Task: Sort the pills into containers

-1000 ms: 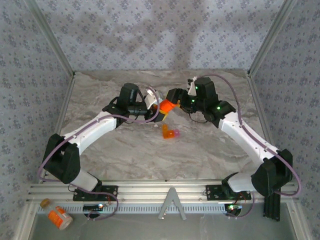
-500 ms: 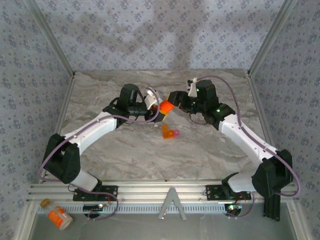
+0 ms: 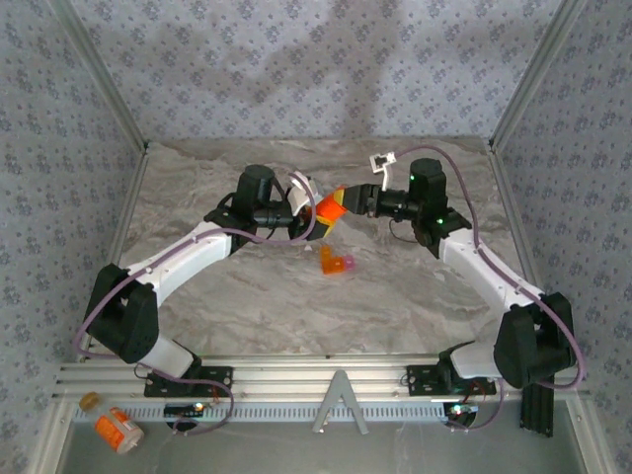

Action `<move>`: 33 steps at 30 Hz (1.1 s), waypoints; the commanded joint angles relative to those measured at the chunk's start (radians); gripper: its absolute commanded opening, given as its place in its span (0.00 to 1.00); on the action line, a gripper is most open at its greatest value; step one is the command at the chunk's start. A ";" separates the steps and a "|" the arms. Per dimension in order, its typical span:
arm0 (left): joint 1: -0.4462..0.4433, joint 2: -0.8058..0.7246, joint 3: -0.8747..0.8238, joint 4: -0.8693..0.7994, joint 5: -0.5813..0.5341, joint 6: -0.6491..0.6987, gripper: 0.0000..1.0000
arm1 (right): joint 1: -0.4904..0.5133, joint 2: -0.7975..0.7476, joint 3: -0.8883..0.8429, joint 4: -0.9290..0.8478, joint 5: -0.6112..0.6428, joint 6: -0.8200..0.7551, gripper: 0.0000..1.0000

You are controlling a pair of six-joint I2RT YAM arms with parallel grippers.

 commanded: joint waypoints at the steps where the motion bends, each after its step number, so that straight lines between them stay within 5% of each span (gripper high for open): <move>1: 0.016 -0.029 0.001 0.003 0.021 0.002 0.00 | -0.020 -0.010 0.031 0.046 -0.001 -0.004 0.46; 13: 0.016 -0.028 -0.009 0.011 -0.028 0.004 0.00 | -0.025 -0.085 0.074 -0.108 0.190 0.138 0.87; 19: 0.016 -0.021 0.002 -0.006 -0.075 0.032 0.00 | -0.021 -0.103 0.164 -0.451 0.461 0.295 0.90; 33: 0.015 0.000 0.031 -0.042 -0.093 0.065 0.00 | 0.143 -0.009 0.178 -0.378 0.545 0.385 0.87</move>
